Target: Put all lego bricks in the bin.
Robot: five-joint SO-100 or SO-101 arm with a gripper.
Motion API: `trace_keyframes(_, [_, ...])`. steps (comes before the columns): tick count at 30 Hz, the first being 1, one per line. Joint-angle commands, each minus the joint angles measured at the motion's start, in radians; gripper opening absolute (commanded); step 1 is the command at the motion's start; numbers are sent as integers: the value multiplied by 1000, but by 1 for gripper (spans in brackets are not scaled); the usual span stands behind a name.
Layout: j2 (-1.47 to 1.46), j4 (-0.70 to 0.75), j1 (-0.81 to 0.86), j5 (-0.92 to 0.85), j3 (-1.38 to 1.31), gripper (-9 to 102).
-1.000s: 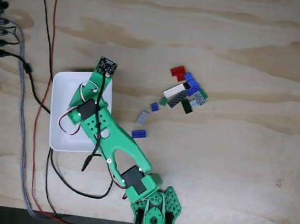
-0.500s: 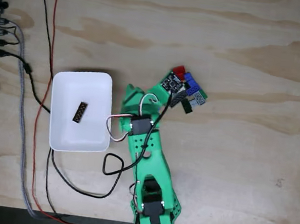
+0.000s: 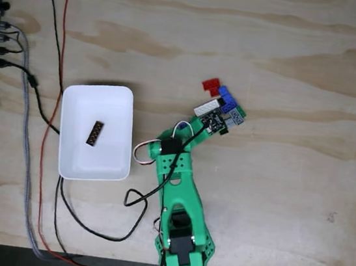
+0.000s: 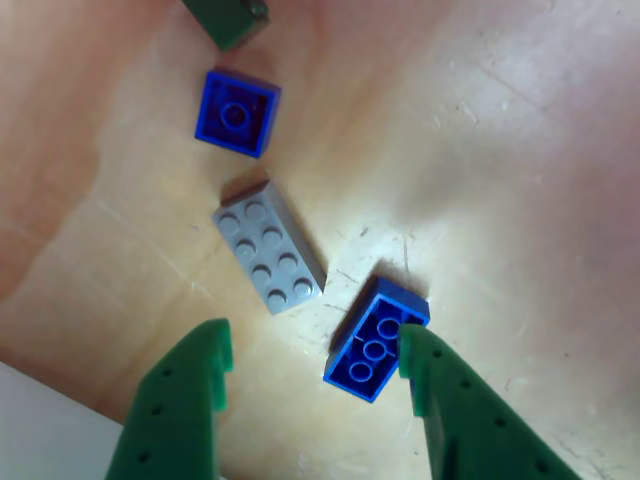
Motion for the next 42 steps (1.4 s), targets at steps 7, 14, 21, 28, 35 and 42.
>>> trace_keyframes(7, [-55, -109, -120, -15, 72, 16])
trace_keyframes(14, [-77, -126, -87, -140, 109, 17])
trace_keyframes(21, [-92, -143, -94, -170, 146, 15])
trace_keyframes(28, [-6, -155, -81, -201, 156, 0])
trace_keyframes(35, [407, 87, -86, -259, -84, 0])
trace_keyframes(42, [123, 178, -308, -301, -436, 0])
